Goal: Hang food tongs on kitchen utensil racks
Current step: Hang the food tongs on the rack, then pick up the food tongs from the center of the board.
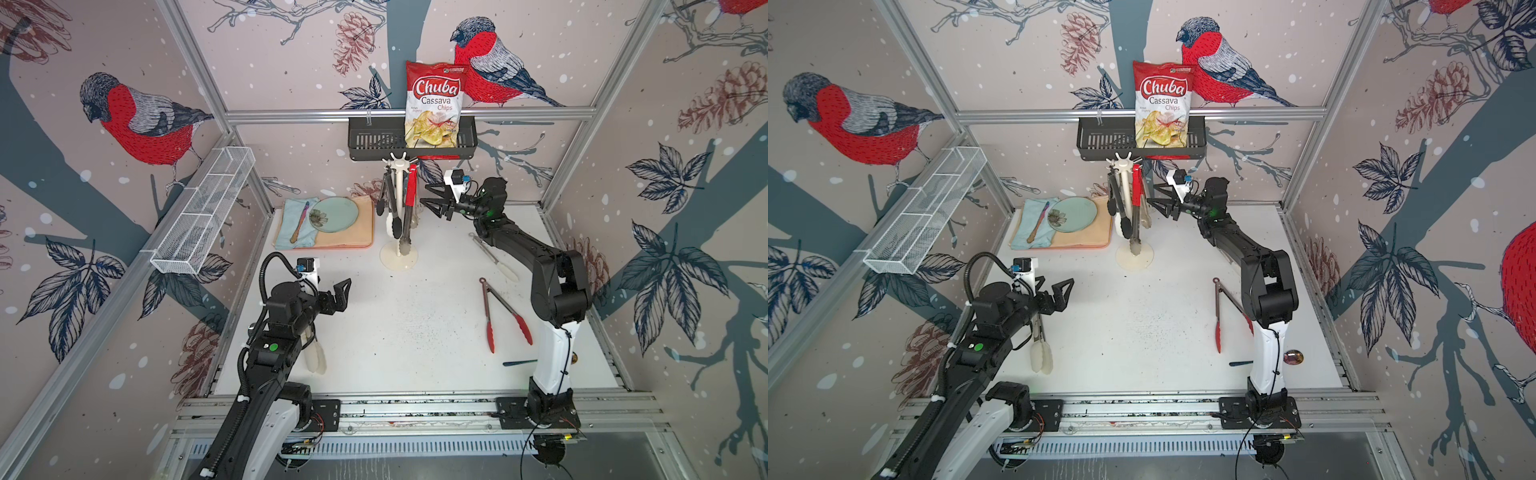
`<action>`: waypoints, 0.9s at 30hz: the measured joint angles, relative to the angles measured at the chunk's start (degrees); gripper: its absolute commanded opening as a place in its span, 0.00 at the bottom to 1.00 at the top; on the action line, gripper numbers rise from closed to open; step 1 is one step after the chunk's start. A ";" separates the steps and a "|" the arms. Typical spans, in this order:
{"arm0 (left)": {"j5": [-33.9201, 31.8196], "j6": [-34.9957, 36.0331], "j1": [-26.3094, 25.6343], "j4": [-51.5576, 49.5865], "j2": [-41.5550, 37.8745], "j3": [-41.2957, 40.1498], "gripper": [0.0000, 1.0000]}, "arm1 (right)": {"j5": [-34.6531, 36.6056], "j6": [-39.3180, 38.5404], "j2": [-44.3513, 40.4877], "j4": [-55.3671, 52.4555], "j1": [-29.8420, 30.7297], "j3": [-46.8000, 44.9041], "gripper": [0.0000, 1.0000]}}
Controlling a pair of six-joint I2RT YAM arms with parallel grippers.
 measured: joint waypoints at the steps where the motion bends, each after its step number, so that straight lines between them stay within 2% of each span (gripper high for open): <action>1: -0.02 0.00 0.00 -0.02 -0.02 0.00 0.98 | 0.24 0.66 -0.07 0.20 0.00 -0.07 0.76; 2: -0.02 -0.02 0.00 -0.04 -0.09 0.00 0.98 | 0.68 0.70 -0.13 0.22 0.02 -0.15 0.92; 3: -0.07 -0.04 0.00 -0.13 -0.17 0.00 0.98 | 1.05 0.74 -0.35 0.33 0.02 -0.37 1.00; 15: -7.76 -2.67 0.07 -2.51 -1.88 2.03 0.99 | 5.60 1.18 -8.09 2.93 0.00 -7.54 1.00; 19: -10.54 -3.85 1.14 -6.38 1.68 5.35 0.98 | 8.76 1.49 -12.46 2.56 -0.04 -12.52 1.00; 27: -12.39 -8.66 7.87 -16.52 14.60 12.02 0.98 | 18.14 4.00 -21.92 -3.65 -0.33 -19.89 1.00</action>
